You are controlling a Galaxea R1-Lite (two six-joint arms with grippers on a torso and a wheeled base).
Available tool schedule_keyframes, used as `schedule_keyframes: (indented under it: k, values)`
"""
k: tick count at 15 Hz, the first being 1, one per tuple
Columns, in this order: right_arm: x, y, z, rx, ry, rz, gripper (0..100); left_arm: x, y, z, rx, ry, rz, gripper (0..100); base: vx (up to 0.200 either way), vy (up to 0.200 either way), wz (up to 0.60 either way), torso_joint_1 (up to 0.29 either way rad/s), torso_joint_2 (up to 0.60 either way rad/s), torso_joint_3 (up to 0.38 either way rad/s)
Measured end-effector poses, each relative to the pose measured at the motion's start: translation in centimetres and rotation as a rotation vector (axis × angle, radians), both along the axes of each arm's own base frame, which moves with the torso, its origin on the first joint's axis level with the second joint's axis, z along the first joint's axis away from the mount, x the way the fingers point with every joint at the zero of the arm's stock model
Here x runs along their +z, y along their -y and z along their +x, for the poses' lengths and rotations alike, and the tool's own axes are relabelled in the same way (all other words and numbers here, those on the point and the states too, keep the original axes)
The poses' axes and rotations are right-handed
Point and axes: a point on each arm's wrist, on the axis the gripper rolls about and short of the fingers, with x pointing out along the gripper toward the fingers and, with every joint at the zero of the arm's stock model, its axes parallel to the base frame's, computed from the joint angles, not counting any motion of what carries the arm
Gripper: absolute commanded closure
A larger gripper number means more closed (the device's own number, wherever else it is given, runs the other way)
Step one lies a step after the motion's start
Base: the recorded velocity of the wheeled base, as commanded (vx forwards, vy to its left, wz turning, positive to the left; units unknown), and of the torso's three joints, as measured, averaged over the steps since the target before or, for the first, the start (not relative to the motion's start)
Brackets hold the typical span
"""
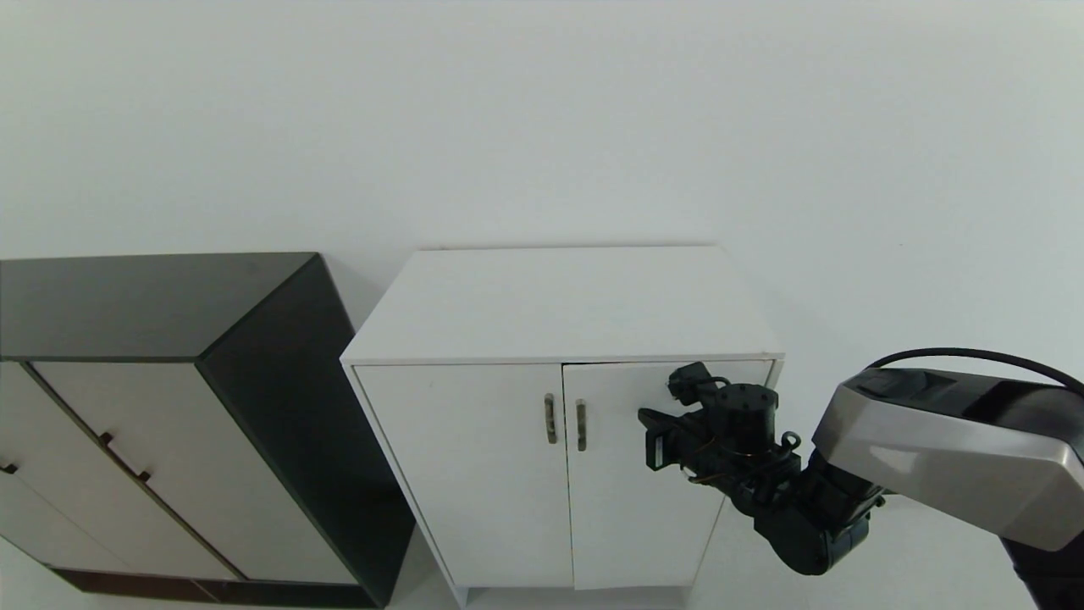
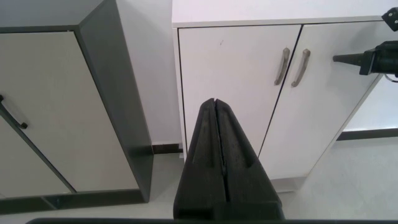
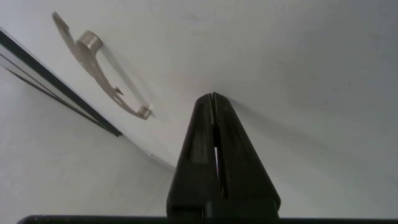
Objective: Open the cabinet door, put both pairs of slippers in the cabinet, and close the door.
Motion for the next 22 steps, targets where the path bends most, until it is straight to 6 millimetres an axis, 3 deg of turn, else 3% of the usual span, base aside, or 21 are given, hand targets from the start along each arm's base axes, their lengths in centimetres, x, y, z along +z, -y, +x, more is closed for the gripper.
schedule_keyframes:
  k: [16, 22]
  values:
    - [-1.5, 0.3, 1.1, -0.023, -0.011, -0.005, 100, 0.0, 0.0, 0.0, 0.0, 0.0, 0.0, 100, 0.0, 0.0, 0.0, 0.0, 0.0, 0.0]
    - [-0.5, 0.9, -0.1, -0.033, 0.006, 0.0, 100, 0.0, 0.0, 0.0, 0.0, 0.0, -0.001, 100, 0.0, 0.0, 0.0, 0.0, 0.0, 0.0]
